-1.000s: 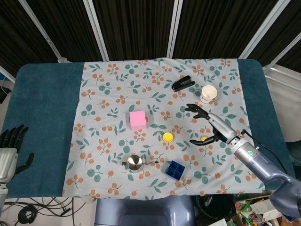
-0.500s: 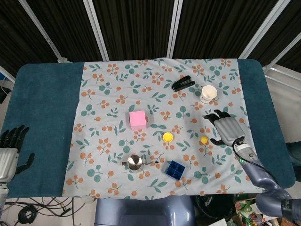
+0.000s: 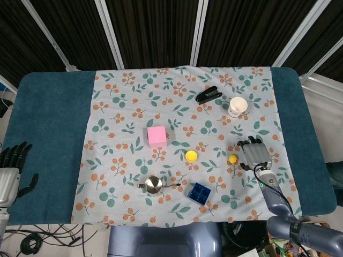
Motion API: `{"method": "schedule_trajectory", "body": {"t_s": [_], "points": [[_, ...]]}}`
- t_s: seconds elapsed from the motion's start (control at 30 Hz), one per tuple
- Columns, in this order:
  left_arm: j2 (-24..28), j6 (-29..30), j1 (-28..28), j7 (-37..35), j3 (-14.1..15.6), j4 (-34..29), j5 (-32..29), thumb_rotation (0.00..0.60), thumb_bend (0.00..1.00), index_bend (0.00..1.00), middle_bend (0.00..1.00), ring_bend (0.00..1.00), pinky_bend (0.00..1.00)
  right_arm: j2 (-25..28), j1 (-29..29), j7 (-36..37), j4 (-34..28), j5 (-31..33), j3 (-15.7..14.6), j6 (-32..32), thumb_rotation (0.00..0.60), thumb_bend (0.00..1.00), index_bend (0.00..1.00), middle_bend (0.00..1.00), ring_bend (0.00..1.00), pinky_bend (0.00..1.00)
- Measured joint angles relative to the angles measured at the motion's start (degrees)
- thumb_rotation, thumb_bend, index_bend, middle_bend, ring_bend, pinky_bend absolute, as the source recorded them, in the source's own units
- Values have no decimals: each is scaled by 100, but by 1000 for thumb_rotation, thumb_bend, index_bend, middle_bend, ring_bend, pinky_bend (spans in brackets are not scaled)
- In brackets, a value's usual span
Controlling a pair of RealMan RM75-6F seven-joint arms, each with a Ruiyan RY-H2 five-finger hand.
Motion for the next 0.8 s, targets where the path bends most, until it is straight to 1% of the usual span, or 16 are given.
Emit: {"method": "schedule_trajectory", "body": {"t_s": [0.17, 0.3, 0.6, 0.8], "points": [[3, -13, -4, -5, -5, -1, -17, 600, 398, 0, 21, 0, 0, -243, -16, -52, 251, 42, 42, 21, 600, 203, 318, 352, 144, 156], [-1, -15, -5, -3, -16, 0, -42, 600, 398, 0, 21, 0, 0, -358, -64, -89, 314, 60, 71, 23, 600, 203, 325, 358, 148, 156], [-16, -20, -5, 19, -24, -9, -68, 600, 398, 0, 21, 0, 0, -388, -26, -193, 132, 118, 181, -84, 600, 203, 345, 360, 149, 156], [-15, -19, -5, 17, -23, -18, -67, 600, 398, 0, 21, 0, 0, -458, -14, -259, 121, 129, 198, -88, 600, 203, 379, 397, 169, 156]]}}
